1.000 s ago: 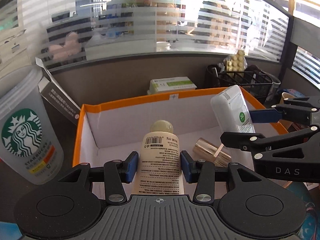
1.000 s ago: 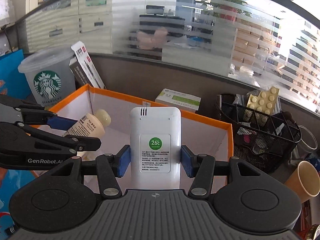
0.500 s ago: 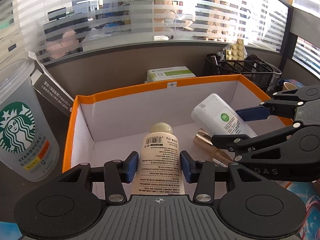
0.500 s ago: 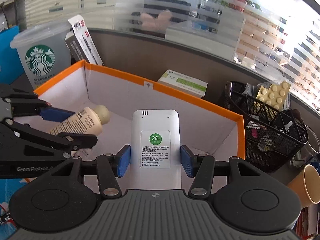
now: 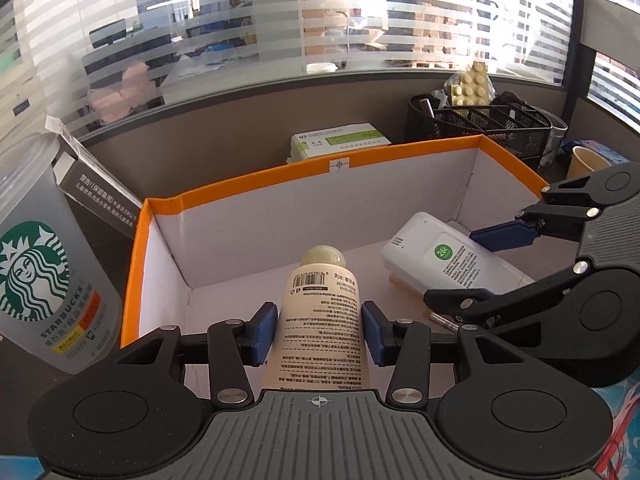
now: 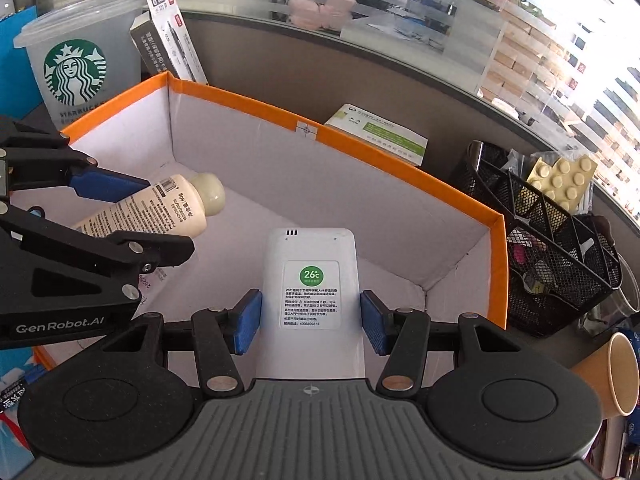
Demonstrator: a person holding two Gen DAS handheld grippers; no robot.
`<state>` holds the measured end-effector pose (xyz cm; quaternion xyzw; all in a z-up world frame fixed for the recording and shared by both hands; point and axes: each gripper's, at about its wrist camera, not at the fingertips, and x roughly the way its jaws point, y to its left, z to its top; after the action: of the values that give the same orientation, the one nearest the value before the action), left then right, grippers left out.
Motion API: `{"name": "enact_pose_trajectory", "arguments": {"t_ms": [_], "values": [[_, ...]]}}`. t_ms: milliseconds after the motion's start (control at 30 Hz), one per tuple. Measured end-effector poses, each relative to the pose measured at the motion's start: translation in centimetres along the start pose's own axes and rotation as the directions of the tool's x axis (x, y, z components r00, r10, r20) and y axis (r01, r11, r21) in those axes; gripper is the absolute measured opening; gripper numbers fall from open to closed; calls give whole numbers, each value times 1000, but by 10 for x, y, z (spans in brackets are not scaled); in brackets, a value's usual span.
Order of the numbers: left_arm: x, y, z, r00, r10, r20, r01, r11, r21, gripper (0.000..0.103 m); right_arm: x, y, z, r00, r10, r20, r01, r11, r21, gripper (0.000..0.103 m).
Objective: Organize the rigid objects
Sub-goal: 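Lower the white device and lotion tube into the orange box with both grippers, then open both grippers to release the items and lift away from the box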
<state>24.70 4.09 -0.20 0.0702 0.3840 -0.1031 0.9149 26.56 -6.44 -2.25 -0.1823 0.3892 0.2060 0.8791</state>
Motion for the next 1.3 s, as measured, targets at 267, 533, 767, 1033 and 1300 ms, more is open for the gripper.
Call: {"name": "enact_pose_trajectory", "arguments": {"t_ms": [267,533,767,1033,1300], "values": [[6,2,3,1000,5,-27,-6,1000,-22,53,-6,-1,-4,1000,-6,10,6,1000,6,54],[-10,9,7,999,32,33,-30,998,-53,97,-15,-5,-5,999,-21,34,20,999,26,62],[-31,7,10,997,45,63,-42,998,-46,99,-35,-3,-4,997,-46,65,45,999,25,63],[-68,5,4,993,54,100,-50,998,-38,100,-74,3,-6,988,-81,133,75,996,50,65],[-123,18,-25,982,56,182,-45,997,-63,103,-144,22,-25,940,-134,314,114,990,82,87]]}}
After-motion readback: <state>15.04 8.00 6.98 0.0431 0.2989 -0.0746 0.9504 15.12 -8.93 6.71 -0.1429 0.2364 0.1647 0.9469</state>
